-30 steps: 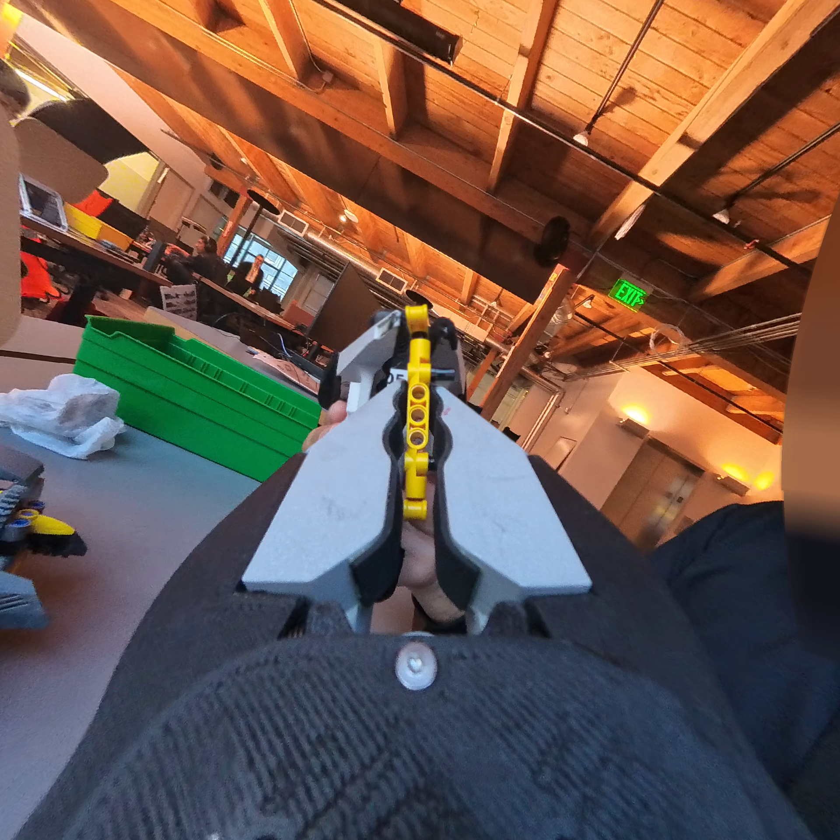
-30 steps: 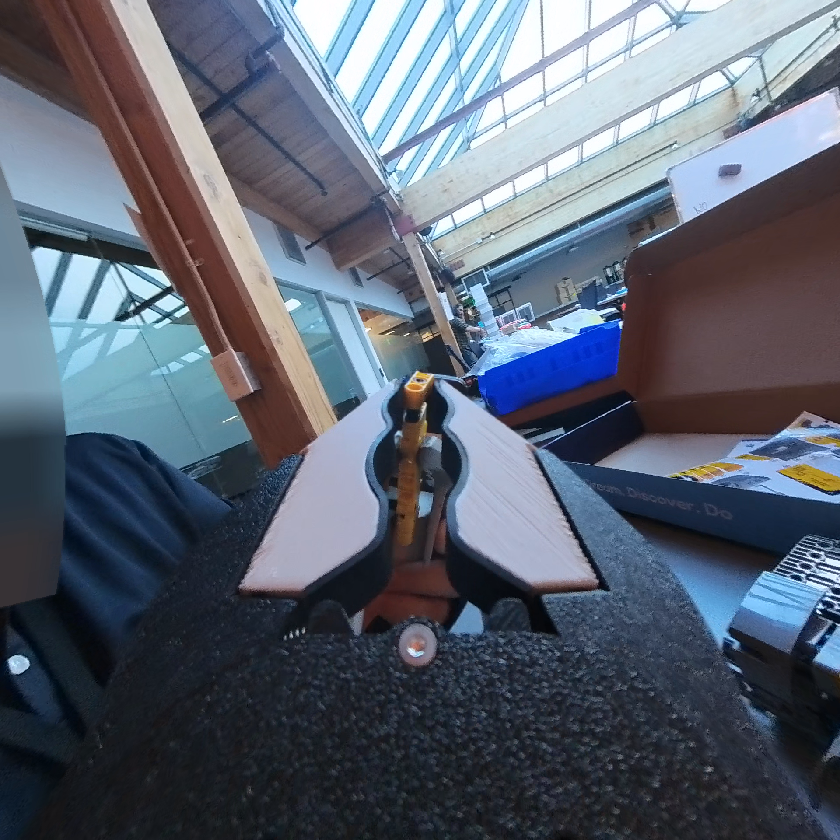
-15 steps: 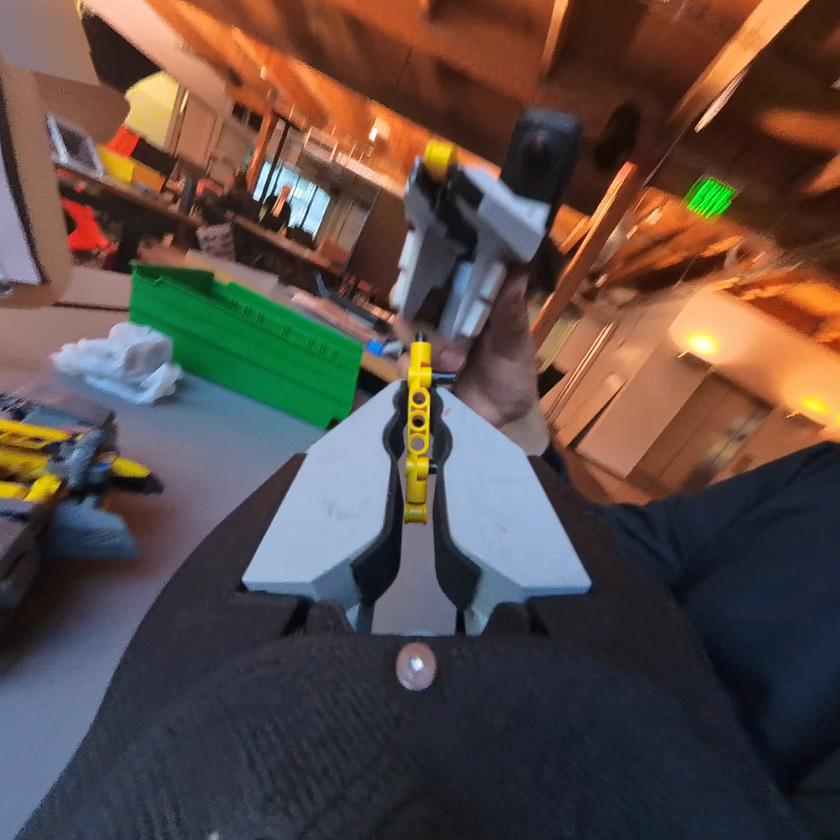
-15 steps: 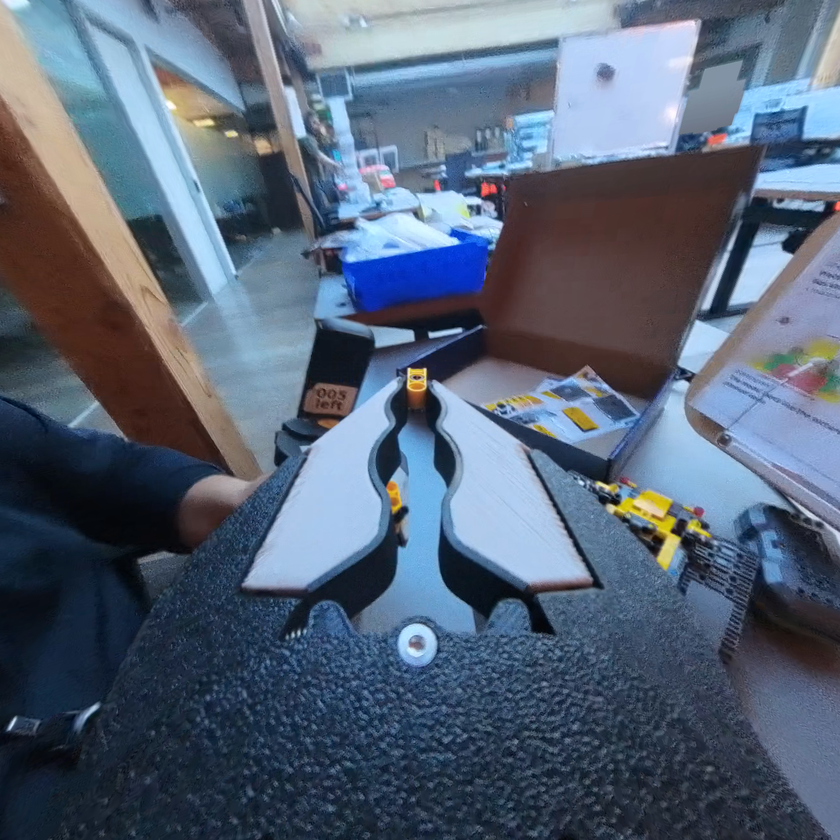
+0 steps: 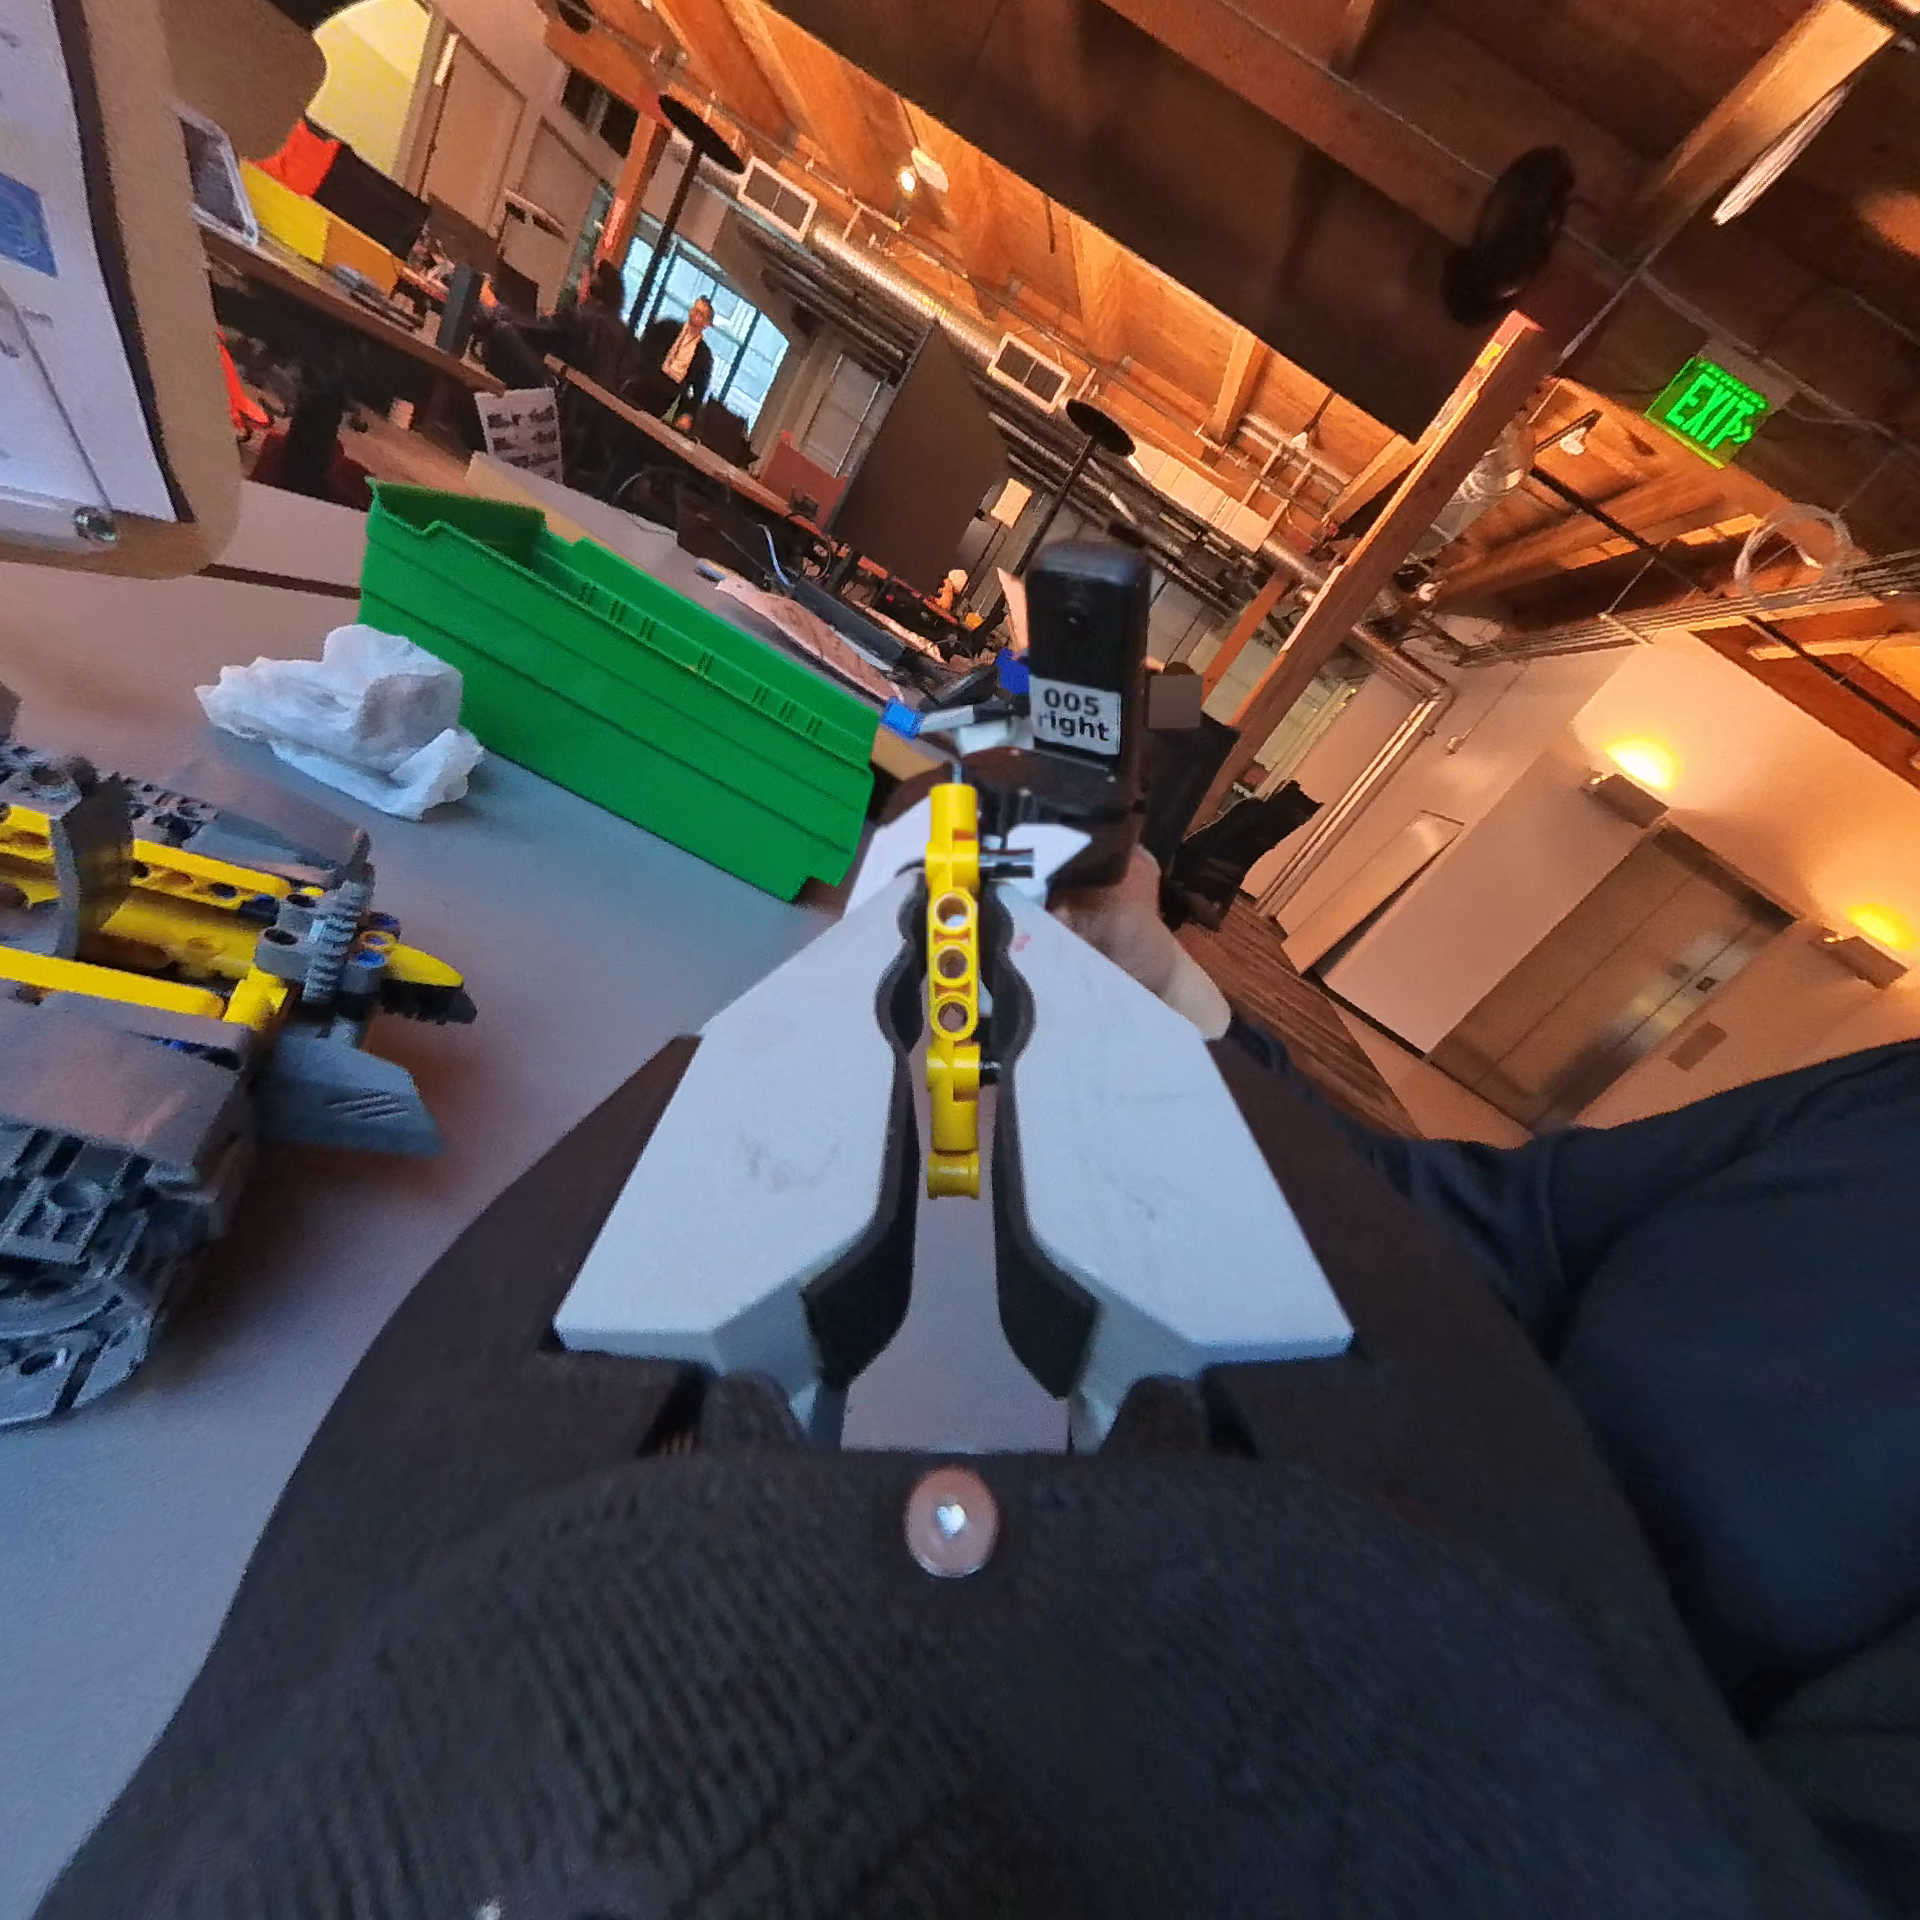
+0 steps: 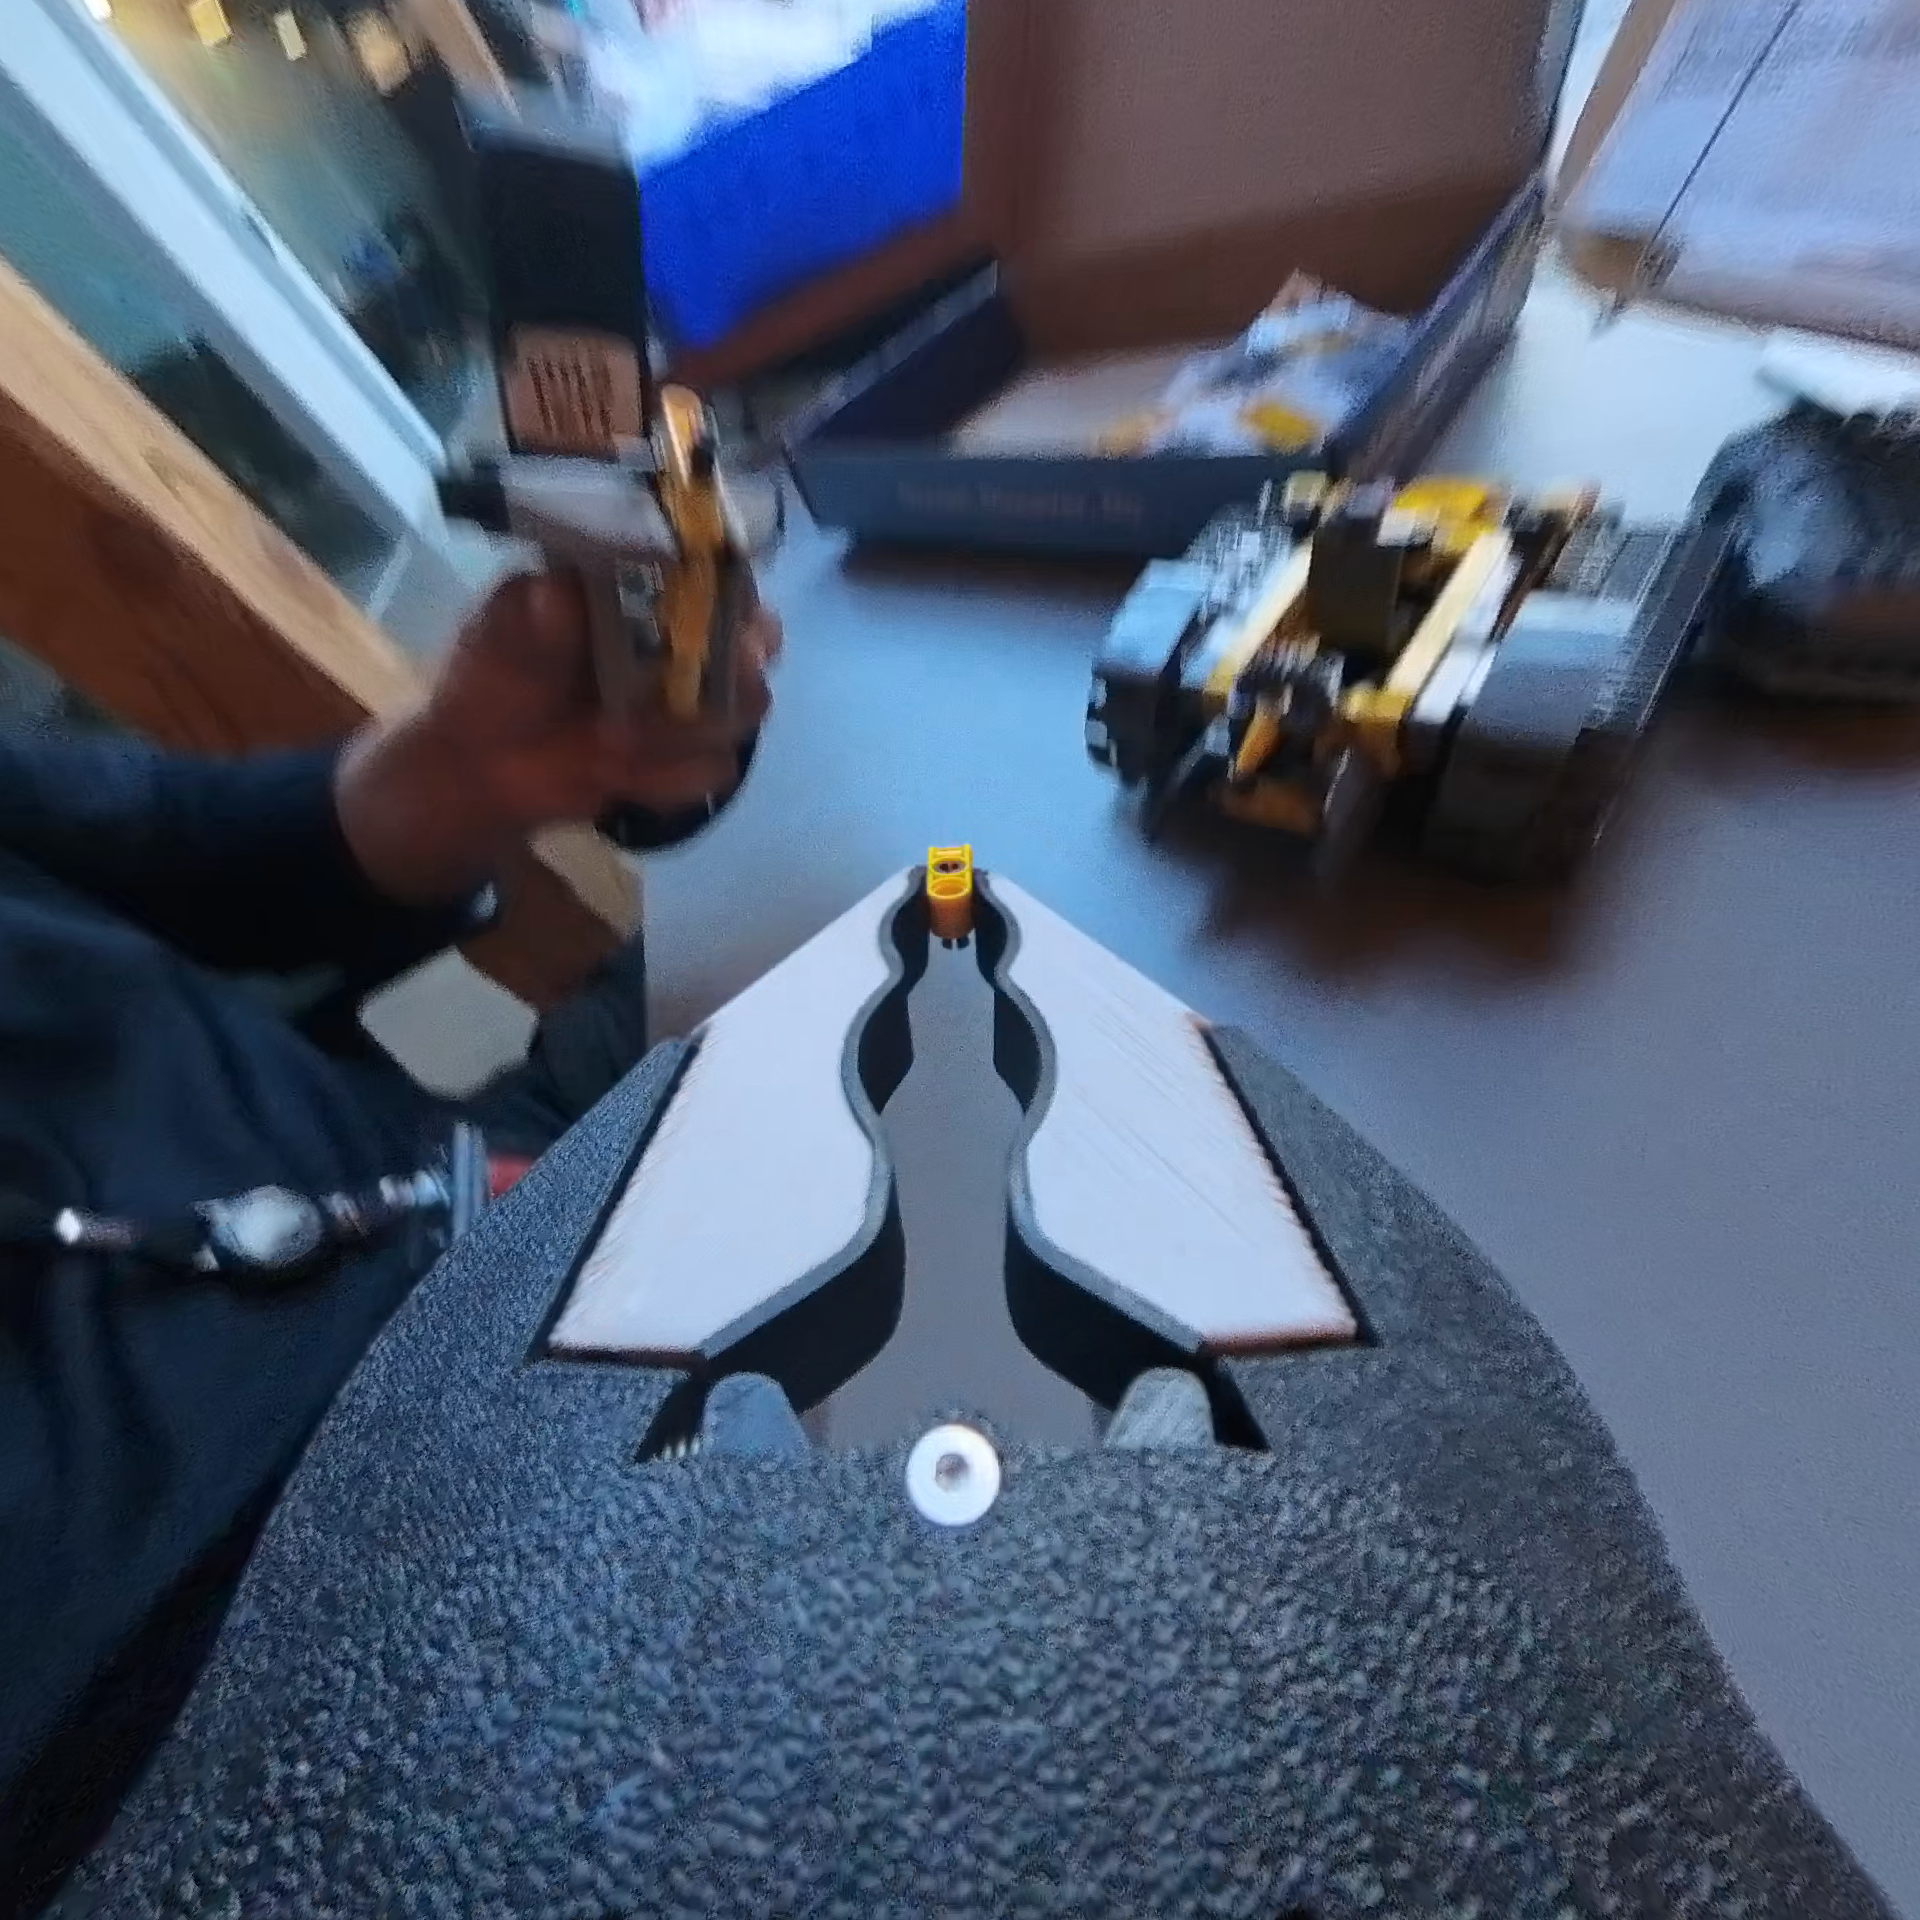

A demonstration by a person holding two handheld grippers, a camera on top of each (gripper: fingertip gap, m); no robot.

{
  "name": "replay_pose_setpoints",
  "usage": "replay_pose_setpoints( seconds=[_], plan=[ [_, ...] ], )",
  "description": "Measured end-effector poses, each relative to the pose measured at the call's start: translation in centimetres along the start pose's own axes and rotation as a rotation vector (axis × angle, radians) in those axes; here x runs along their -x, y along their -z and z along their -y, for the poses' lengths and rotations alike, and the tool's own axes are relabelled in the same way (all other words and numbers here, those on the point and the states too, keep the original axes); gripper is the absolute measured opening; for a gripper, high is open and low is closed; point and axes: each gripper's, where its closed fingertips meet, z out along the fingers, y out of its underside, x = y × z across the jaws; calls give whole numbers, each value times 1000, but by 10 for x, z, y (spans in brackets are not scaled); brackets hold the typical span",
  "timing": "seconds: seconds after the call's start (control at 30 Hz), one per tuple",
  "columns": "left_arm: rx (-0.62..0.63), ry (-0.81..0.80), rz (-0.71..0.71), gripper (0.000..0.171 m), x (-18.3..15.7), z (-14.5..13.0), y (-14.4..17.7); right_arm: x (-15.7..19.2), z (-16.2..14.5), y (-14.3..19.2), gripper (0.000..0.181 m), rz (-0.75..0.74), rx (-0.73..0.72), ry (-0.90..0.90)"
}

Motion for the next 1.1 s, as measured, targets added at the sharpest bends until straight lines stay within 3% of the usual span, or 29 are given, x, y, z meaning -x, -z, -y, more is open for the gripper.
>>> replay_pose_setpoints(
  seconds=[0.1,0.17,0.4,0.5,0.6,0.8,0.97,1.1],
  plan=[
    [67,16,9,5,6,-13,-4,-11,-52,-7,6,-39,189,21],
    [102,17,21,5,10,-21,-6,-18,-71,-8,6,-76,245,34],
    [283,-23,101,5,29,-57,-7,-35,-91,0,18,-123,301,17],
    [354,-33,113,5,34,-71,-7,-39,-82,10,18,-145,252,20],
    [380,-3,85,5,32,-78,-9,-31,-52,20,17,-132,104,29],
    [416,18,-22,5,13,-90,-17,27,-3,6,25,100,-126,57],
    [422,4,-62,5,1,-90,-20,44,-5,-13,25,205,-123,-2],
    [381,5,-106,5,-9,-85,-24,52,-1,-17,13,267,-181,-51]
  ],
)
